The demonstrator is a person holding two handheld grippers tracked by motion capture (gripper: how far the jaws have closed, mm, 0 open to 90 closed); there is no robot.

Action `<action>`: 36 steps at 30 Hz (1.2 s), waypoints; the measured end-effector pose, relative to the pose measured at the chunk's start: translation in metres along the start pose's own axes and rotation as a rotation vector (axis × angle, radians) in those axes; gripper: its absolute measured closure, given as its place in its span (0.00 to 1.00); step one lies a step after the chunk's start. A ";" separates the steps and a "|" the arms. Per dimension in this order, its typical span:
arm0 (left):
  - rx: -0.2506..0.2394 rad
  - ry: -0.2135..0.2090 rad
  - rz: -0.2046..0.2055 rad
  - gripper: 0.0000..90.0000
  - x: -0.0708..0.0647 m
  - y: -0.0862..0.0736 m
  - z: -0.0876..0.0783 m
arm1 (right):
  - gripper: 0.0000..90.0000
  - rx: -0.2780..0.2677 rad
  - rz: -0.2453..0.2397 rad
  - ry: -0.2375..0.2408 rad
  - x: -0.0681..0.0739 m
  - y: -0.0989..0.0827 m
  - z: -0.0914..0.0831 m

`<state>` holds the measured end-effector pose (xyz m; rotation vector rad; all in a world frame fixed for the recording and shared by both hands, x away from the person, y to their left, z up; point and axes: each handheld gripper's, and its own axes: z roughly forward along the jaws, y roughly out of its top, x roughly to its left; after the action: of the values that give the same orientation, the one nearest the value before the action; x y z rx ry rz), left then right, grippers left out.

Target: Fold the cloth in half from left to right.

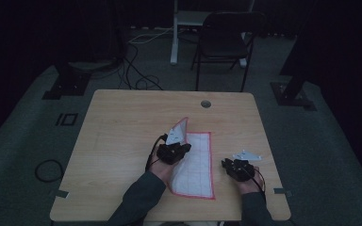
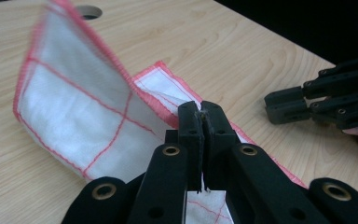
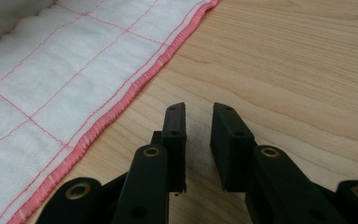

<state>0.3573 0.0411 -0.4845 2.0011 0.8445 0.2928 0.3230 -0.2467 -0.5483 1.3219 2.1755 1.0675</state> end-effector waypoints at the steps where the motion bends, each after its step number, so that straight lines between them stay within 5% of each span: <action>1: 0.004 -0.001 -0.004 0.98 -0.001 0.000 0.003 | 0.84 0.001 0.001 0.000 0.000 0.000 0.000; 11: 0.059 -0.018 0.019 0.98 -0.009 -0.002 0.026 | 0.84 0.000 0.004 0.002 0.000 0.000 0.000; 28: 0.083 -0.055 0.034 0.98 -0.027 0.010 0.041 | 0.84 0.000 0.006 0.003 0.000 0.000 0.000; 31: 0.081 -0.061 0.036 0.83 -0.024 0.008 0.037 | 0.84 0.000 0.009 0.005 0.000 0.000 0.000; 36: 0.030 -0.030 -0.007 0.78 -0.008 0.005 0.007 | 0.84 0.004 -0.012 -0.015 0.002 0.001 0.000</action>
<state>0.3574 0.0289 -0.4831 2.0245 0.8417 0.2473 0.3228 -0.2448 -0.5478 1.3127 2.1732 1.0450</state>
